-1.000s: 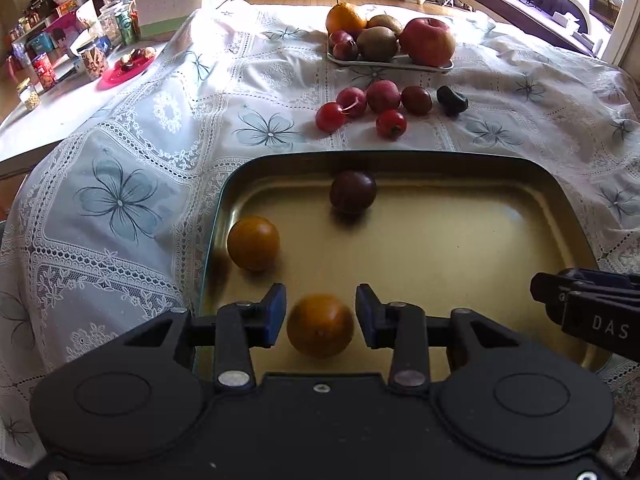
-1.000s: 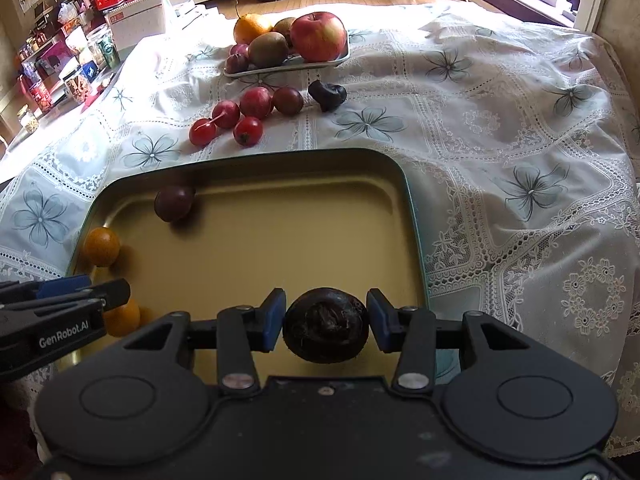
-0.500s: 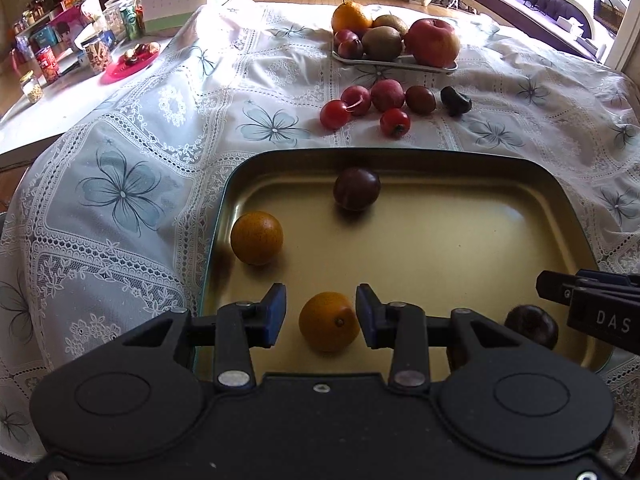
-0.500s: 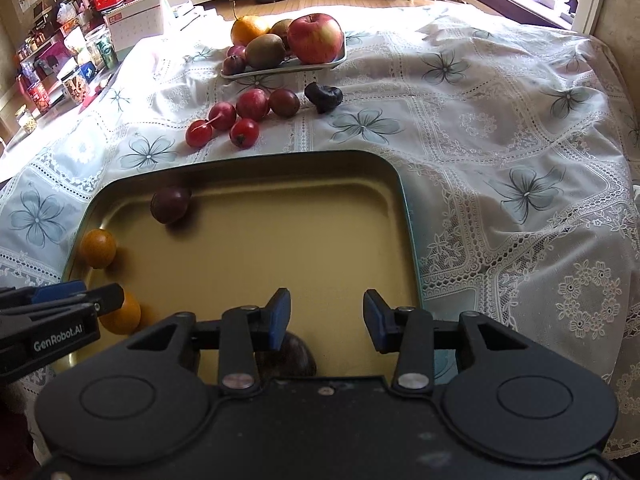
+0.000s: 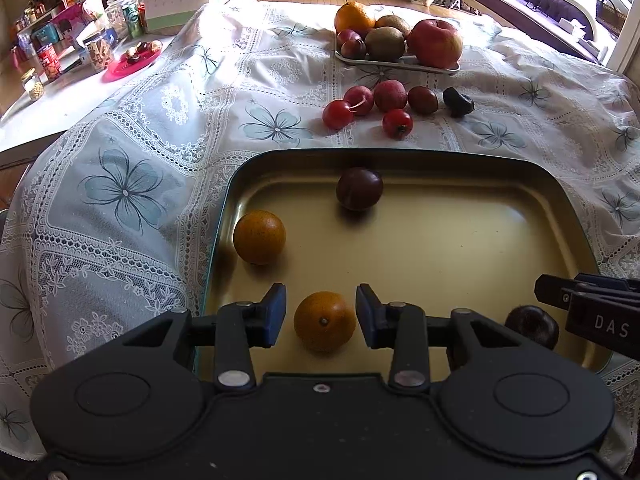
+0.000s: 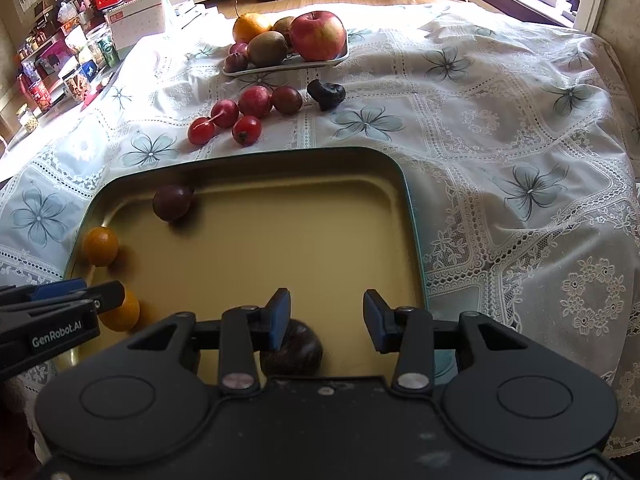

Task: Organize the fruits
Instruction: 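Withdraw both open tools from the tray toward the fruit row, then grasp the second black plum with the right tool while the left tool reaches toward the red plums, then grasp a red plum with the left tool while the right tool lifts the black plum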

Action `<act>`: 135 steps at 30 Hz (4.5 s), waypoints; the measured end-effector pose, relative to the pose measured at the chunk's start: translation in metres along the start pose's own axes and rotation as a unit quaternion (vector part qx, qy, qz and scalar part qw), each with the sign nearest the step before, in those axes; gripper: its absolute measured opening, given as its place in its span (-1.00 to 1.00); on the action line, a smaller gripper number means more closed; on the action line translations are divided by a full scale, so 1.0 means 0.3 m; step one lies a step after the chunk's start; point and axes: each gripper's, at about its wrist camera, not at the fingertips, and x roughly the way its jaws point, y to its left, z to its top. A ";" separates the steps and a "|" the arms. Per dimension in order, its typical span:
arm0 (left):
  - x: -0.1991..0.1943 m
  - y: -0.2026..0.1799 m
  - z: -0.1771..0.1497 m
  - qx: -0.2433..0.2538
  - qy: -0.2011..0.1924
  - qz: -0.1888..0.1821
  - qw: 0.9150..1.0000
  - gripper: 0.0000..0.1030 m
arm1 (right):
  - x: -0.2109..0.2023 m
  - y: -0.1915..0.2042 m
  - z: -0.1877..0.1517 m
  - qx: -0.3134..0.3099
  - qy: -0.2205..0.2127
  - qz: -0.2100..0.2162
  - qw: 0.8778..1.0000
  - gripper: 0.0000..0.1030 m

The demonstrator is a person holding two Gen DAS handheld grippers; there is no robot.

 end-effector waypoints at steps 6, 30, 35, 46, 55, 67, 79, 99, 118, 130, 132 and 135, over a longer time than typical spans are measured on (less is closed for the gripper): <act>0.002 0.008 0.005 -0.005 0.004 0.000 1.000 -0.09 | 0.004 -0.001 0.000 0.002 0.002 0.000 1.000 -0.15; -0.003 0.033 0.096 -0.001 -0.009 0.001 1.000 -0.09 | 0.001 -0.038 0.116 0.026 0.013 0.041 0.999 -0.15; 0.011 0.061 0.209 0.001 -0.024 0.012 1.000 -0.09 | 0.042 -0.065 0.232 0.040 0.012 0.031 0.999 -0.15; 0.189 0.083 0.465 0.005 0.004 0.007 1.000 -0.09 | 0.226 -0.116 0.494 0.072 0.008 0.014 0.997 -0.12; 0.338 0.022 0.583 0.009 0.004 -0.006 1.000 -0.09 | 0.368 -0.109 0.638 0.093 0.009 0.018 0.995 -0.12; 0.399 -0.043 0.614 0.037 0.008 0.002 0.999 -0.09 | 0.518 -0.060 0.739 0.105 0.009 0.014 0.994 0.10; 0.413 -0.025 0.607 0.034 0.012 -0.006 0.999 -0.09 | 0.582 -0.033 0.702 0.072 0.016 -0.004 0.997 -0.12; 0.445 -0.180 0.648 0.034 0.008 -0.033 0.999 -0.09 | 0.295 -0.406 0.492 0.078 -0.104 -0.043 0.991 -0.12; 0.533 -0.329 0.657 0.089 0.011 0.032 0.996 -0.03 | 0.285 -0.414 0.466 0.093 -0.104 -0.005 0.990 -0.12; 0.545 -0.343 0.633 0.151 0.010 0.019 0.988 -0.02 | 0.283 -0.411 0.461 0.090 -0.101 0.006 0.991 -0.12; 0.545 -0.346 0.628 0.156 0.007 0.017 0.988 -0.02 | 0.284 -0.410 0.461 0.087 -0.100 0.005 0.991 -0.12; 0.551 -0.337 0.637 0.136 0.015 0.011 0.991 -0.02 | 0.288 -0.406 0.461 0.083 -0.097 0.005 0.992 -0.12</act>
